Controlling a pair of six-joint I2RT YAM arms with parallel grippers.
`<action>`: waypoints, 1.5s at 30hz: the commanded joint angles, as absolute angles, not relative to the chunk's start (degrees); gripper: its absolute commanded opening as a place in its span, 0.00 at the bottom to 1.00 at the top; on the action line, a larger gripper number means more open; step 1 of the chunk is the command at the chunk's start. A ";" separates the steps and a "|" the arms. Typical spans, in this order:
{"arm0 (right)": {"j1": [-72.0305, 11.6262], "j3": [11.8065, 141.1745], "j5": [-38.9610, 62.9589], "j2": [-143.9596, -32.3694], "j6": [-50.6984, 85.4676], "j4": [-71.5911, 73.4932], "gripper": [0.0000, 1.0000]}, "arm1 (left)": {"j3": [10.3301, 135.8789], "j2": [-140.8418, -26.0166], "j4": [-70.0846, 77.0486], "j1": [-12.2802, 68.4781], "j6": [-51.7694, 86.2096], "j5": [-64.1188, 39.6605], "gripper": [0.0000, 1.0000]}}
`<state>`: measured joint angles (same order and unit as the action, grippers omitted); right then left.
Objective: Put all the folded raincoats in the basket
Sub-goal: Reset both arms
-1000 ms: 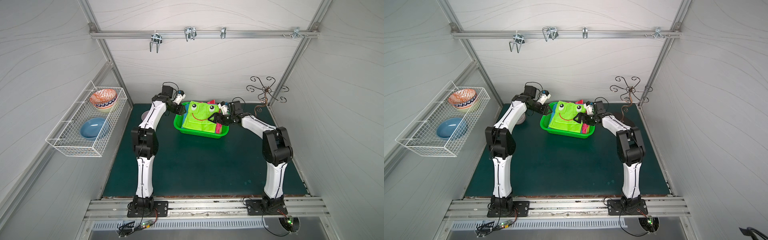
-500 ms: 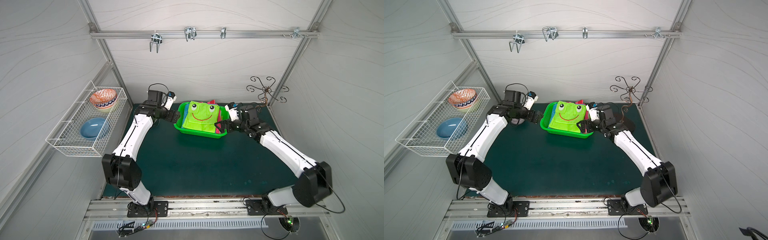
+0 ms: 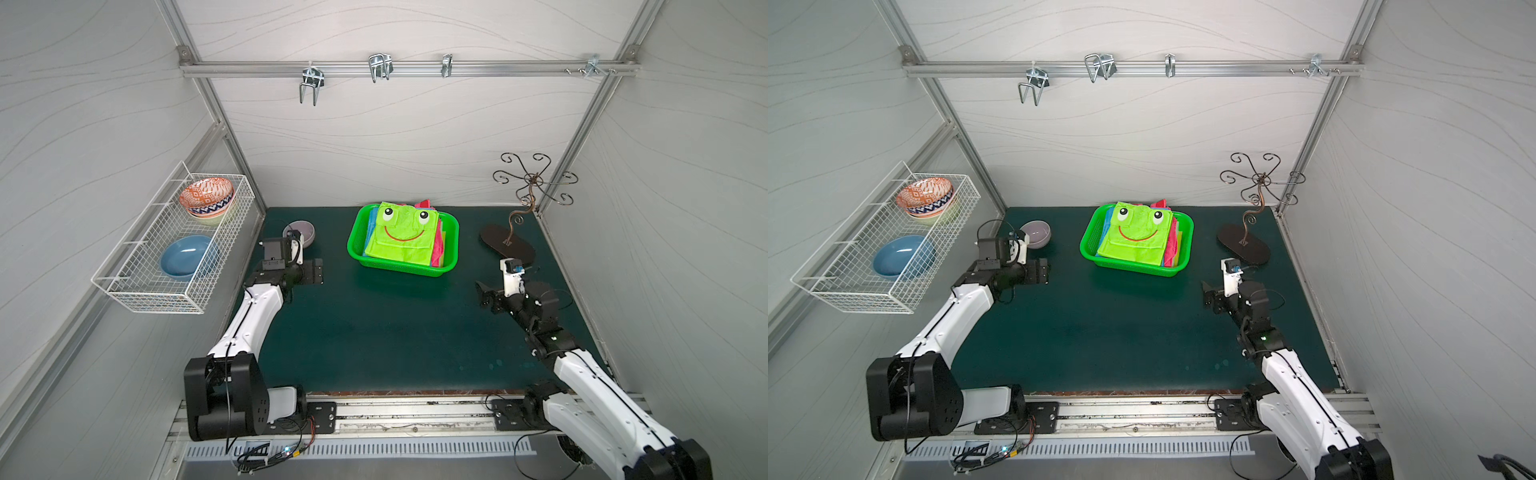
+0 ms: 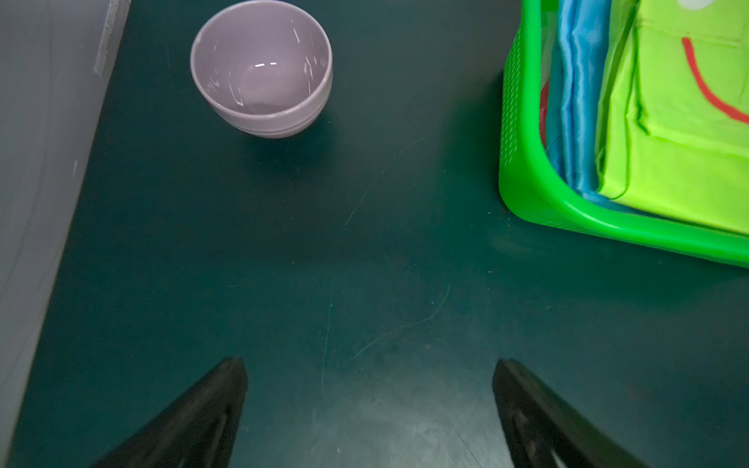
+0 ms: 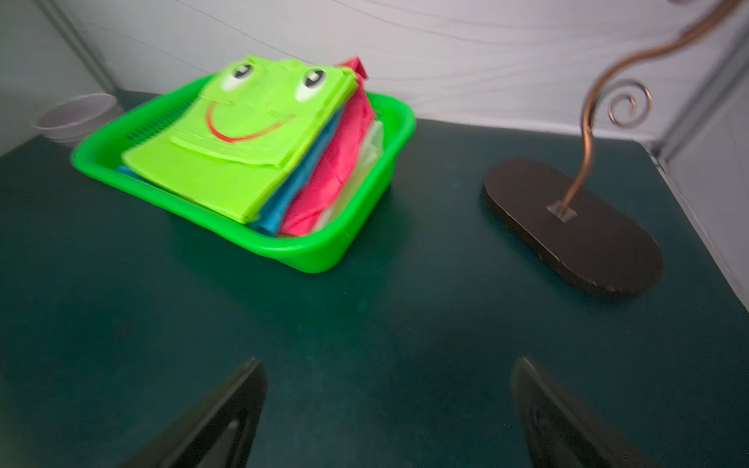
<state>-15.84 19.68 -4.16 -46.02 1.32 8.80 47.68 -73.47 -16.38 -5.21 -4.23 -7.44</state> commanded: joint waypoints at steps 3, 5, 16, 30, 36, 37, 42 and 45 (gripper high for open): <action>-10.73 13.23 -10.68 -52.43 3.17 29.78 0.99 | 32.37 -68.71 10.31 -4.89 -7.54 -8.28 0.99; -9.60 13.01 -10.00 -57.08 0.96 33.99 0.99 | 29.39 -69.18 14.78 -4.92 -6.08 -5.92 1.00; -4.77 18.73 -1.57 -90.89 -0.14 59.84 0.99 | 19.38 -78.21 46.74 -2.69 -0.65 -3.79 1.00; -4.13 26.40 3.57 -89.89 -1.14 43.11 0.99 | 21.58 -88.50 52.04 0.35 -1.91 1.69 1.00; -4.06 26.45 3.60 -90.10 -1.17 43.30 0.99 | 21.53 -88.53 52.35 0.35 -1.85 1.90 1.00; -4.11 26.52 3.60 -90.15 -1.16 43.20 0.99 | 21.53 -88.55 52.23 0.37 -1.72 2.42 1.00; -4.09 26.64 3.71 -90.33 -1.19 43.28 0.99 | 21.80 -88.57 51.68 0.44 -1.17 3.60 1.00; -4.05 26.59 3.77 -90.27 -1.14 43.40 0.99 | 21.88 -88.59 51.59 0.44 -1.22 3.60 1.00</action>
